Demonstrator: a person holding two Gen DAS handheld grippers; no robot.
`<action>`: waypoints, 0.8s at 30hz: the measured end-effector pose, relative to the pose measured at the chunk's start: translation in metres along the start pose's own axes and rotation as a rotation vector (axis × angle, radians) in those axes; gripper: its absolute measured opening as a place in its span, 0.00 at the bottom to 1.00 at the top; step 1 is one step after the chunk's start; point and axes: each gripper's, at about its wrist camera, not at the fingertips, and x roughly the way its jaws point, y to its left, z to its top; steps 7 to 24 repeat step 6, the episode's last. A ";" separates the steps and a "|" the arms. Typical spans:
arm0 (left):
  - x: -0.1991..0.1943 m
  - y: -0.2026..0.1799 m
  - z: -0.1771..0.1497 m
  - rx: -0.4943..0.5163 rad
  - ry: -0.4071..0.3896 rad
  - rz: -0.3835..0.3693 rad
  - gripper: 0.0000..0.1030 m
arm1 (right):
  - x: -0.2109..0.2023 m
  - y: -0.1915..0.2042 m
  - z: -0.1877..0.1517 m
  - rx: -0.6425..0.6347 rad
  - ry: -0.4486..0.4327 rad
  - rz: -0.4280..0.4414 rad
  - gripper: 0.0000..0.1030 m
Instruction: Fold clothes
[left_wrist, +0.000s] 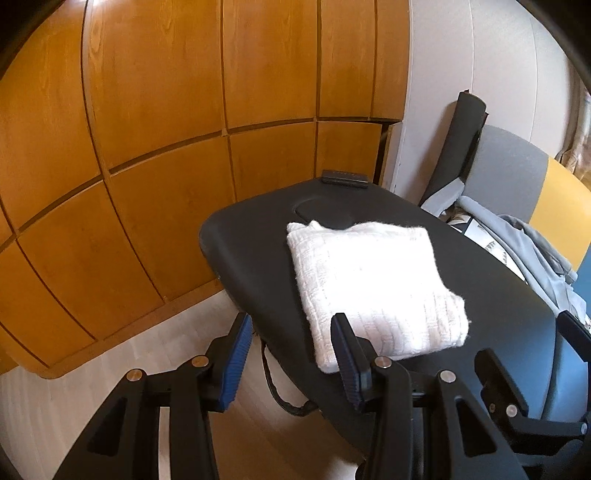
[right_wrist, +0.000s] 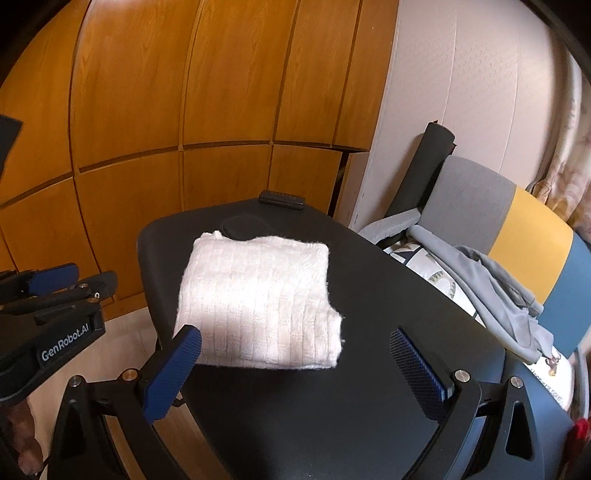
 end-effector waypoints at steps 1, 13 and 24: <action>-0.002 0.000 0.000 -0.007 -0.012 -0.001 0.43 | 0.000 -0.001 0.000 0.005 -0.001 0.000 1.00; -0.009 -0.002 0.004 0.004 -0.054 0.009 0.44 | -0.006 -0.006 -0.003 0.018 0.004 0.016 1.00; -0.009 -0.002 0.004 0.004 -0.054 0.009 0.44 | -0.006 -0.006 -0.003 0.018 0.004 0.016 1.00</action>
